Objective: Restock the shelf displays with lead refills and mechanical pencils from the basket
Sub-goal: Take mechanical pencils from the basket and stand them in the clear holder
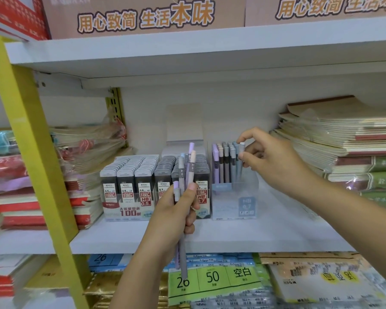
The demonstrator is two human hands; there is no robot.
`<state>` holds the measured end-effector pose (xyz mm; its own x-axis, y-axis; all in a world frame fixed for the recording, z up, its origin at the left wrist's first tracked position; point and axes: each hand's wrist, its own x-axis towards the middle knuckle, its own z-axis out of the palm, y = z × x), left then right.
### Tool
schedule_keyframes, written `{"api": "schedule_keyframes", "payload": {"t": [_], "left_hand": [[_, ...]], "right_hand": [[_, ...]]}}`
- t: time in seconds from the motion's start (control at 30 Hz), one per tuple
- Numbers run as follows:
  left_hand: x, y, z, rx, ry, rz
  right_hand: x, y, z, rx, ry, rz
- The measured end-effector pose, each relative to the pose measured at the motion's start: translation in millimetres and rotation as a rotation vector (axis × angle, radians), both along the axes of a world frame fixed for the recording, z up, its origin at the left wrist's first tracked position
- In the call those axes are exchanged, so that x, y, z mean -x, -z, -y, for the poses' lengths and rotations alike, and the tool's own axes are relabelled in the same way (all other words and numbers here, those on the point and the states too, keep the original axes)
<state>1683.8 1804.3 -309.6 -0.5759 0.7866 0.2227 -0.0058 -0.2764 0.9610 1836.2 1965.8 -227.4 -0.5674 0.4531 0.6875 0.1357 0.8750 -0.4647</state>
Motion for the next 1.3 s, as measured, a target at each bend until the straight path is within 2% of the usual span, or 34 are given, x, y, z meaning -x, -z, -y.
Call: {"api": "schedule_keyframes", "payload": {"t": [0.2,0.33,0.43,0.5,0.57,0.67,0.77,0.87,0.93,0.97,1.13,1.3], "left_hand": [[-2.6,-2.7,1.9,0.013,0.033,0.003],[-5.4,-4.4,3.6,0.013,0.053,-0.025],[-6.8,-6.3,5.5,-0.003,0.066,-0.029],[-6.6,-7.4,5.7,-0.011,0.082,-0.038],[-7.0,-7.8,4.4,-0.028,0.094,-0.04],[-9.7,-8.5,3.2,-0.059,0.139,-0.033],[-10.8,-9.7,3.5,-0.078,0.178,-0.037],[-5.5,-7.3,0.6,-0.073,0.099,0.007],[0.0,-4.5,-0.9,-0.059,0.022,0.01],[2.1,-3.3,-1.5,-0.052,0.002,-0.004],[5.0,0.1,-3.0,-0.036,-0.013,-0.052],[3.7,-0.1,-1.2,-0.04,-0.001,-0.059]], "right_hand": [[5.7,3.2,-1.7,-0.008,0.032,0.051],[11.5,11.6,-7.7,-0.238,0.24,0.173],[12.8,10.6,-0.8,-0.257,0.309,0.142],[12.2,8.0,11.6,-0.171,0.254,0.011],[13.4,4.4,30.3,0.07,0.054,-0.088],[18.7,5.3,54.2,0.422,-0.255,-0.082],[22.8,5.5,60.6,0.485,-0.303,-0.05],[19.2,-8.7,48.4,0.536,-0.269,-0.237],[10.9,-23.0,35.1,0.482,-0.205,-0.397],[7.3,-27.2,28.3,0.404,-0.172,-0.418],[8.8,-13.7,9.7,0.037,-0.034,-0.141],[16.9,6.6,5.4,-0.143,0.055,0.021]]}}
